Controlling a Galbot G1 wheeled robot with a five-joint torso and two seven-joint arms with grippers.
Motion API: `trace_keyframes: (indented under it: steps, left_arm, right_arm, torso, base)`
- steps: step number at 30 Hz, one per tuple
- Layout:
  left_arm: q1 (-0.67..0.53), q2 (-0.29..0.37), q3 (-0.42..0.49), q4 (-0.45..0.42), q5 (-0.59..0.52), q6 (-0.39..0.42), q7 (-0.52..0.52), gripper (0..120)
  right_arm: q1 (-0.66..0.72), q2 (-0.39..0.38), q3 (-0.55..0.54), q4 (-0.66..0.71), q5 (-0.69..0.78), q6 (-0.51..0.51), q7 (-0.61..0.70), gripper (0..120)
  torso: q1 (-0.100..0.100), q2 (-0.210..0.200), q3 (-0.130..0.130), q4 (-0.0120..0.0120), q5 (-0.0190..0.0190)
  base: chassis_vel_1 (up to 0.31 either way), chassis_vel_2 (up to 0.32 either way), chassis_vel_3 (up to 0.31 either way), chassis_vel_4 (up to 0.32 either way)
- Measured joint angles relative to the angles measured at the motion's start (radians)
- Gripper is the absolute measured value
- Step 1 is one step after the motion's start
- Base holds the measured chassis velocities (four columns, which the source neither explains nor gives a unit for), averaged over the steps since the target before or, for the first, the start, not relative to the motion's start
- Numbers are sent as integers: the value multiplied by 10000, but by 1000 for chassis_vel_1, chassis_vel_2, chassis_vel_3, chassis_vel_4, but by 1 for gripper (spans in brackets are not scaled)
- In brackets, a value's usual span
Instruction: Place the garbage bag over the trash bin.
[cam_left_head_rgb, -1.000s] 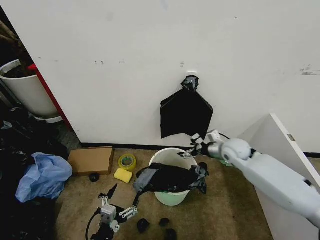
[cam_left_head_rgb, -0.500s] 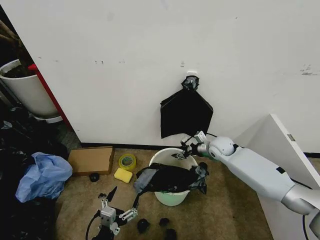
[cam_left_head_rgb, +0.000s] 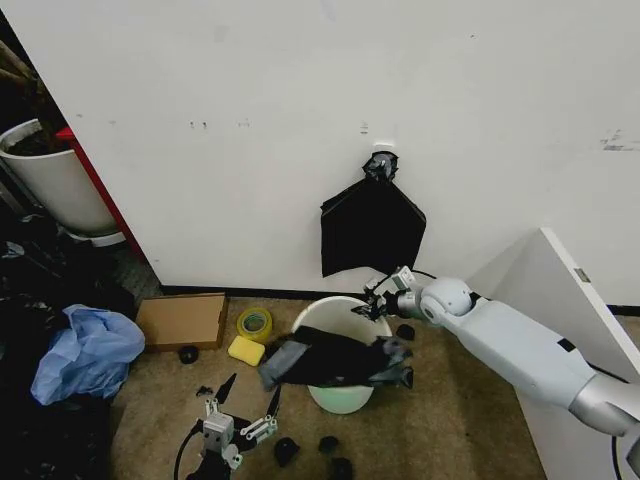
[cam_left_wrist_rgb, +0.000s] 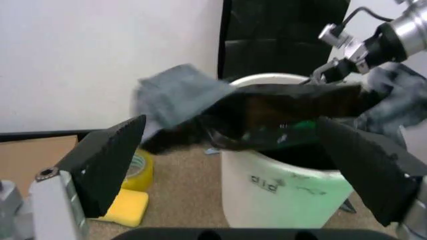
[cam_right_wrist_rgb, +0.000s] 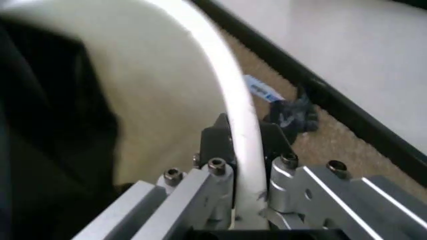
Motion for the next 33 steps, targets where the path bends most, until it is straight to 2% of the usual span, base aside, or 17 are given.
trace_keyframes:
  steps: [3,7,11,12,15,17,19,21,24,33]
  left_arm:
    - [-48,-4,24,0,-83,11,-18,100]
    - [-107,17,59,0,-173,42,-32,100]
    - [-194,86,97,-4,-249,90,-45,100]
    - [-194,86,97,-4,-249,90,-45,100]
    - [-242,129,110,-32,-265,110,-48,100]
    - [-270,152,123,-45,-268,117,-48,100]
    - [-302,180,144,-49,-269,127,-48,100]
    - [-316,199,157,-56,-269,137,-48,100]
    - [-399,297,201,-96,-270,208,-48,100]
    - [-452,719,97,-368,-418,460,-151,100]
  right_arm:
    - [-634,-163,886,738,982,-429,854,1]
    - [-1388,-497,1480,1606,1803,-416,1846,1]
    - [-2694,-578,2460,2811,2661,-364,3879,1]
    - [-2694,-578,2460,2811,2661,-364,3879,1]
    - [-3757,-345,3278,3592,3179,-409,5472,1]
    - [-4485,-110,3694,4246,3551,-293,7050,1]
    - [-4881,152,3892,4757,4022,-180,8319,1]
    - [-5009,290,3934,4969,4192,-89,8833,1]
    - [-5354,782,3873,5519,4363,596,10388,1]
    - [-6206,1503,3503,5610,3457,2343,11303,1]
  torso:
    - [0,0,1,-1,2]
    - [0,0,0,-3,0]
    - [0,0,0,-3,0]
    - [0,0,0,-3,0]
    - [0,0,0,-4,2]
    - [0,0,0,-5,0]
    - [-1,0,-1,-6,-3]
    - [0,1,-1,-5,-2]
    - [0,1,-1,-2,-3]
    - [0,1,0,-3,-2]
  base:
    - [0,0,0,0]
    - [0,0,0,0]
    - [0,0,0,0]
    - [0,0,0,0]
    - [0,0,0,0]
    - [0,0,0,0]
    - [0,0,0,0]
    - [0,0,0,0]
    - [0,0,0,0]
    - [0,0,0,0]
